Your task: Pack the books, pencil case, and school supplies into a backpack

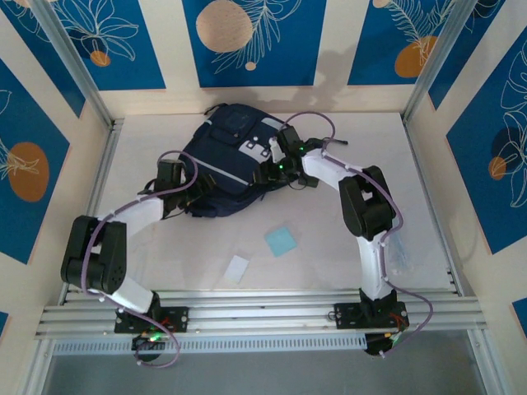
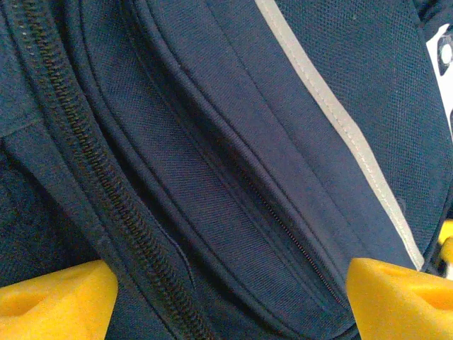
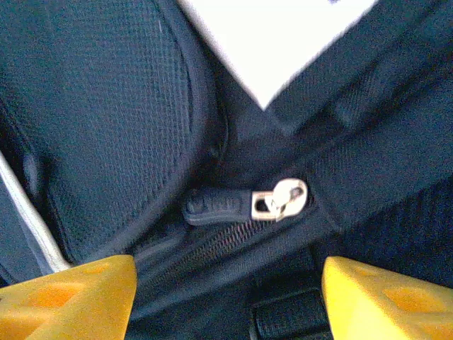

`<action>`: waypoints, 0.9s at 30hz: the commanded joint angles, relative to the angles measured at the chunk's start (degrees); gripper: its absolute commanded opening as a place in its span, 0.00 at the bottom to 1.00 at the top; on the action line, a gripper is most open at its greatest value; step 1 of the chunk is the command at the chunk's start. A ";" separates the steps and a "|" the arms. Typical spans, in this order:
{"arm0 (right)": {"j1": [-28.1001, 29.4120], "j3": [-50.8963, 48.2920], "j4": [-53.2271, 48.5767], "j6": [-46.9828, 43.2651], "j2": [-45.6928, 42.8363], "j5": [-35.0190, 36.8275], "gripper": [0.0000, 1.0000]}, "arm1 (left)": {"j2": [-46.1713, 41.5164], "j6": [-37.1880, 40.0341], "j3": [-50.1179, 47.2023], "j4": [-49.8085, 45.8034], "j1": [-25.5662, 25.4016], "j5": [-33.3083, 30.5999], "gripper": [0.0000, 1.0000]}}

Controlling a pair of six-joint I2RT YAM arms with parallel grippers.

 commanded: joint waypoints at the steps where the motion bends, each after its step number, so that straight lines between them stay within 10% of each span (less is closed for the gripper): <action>1: 2.92 -4.78 1.46 4.14 -3.11 -6.07 0.70 | 2.08 -1.09 -0.77 2.28 -0.49 0.74 0.84; 9: 5.90 -5.80 6.30 9.86 -1.54 -10.82 0.70 | 5.62 -0.22 0.99 2.58 -0.45 0.68 0.84; 27: 1.81 2.08 1.59 -0.68 -3.22 3.19 0.70 | 6.51 3.79 3.78 -2.13 0.51 -1.16 0.84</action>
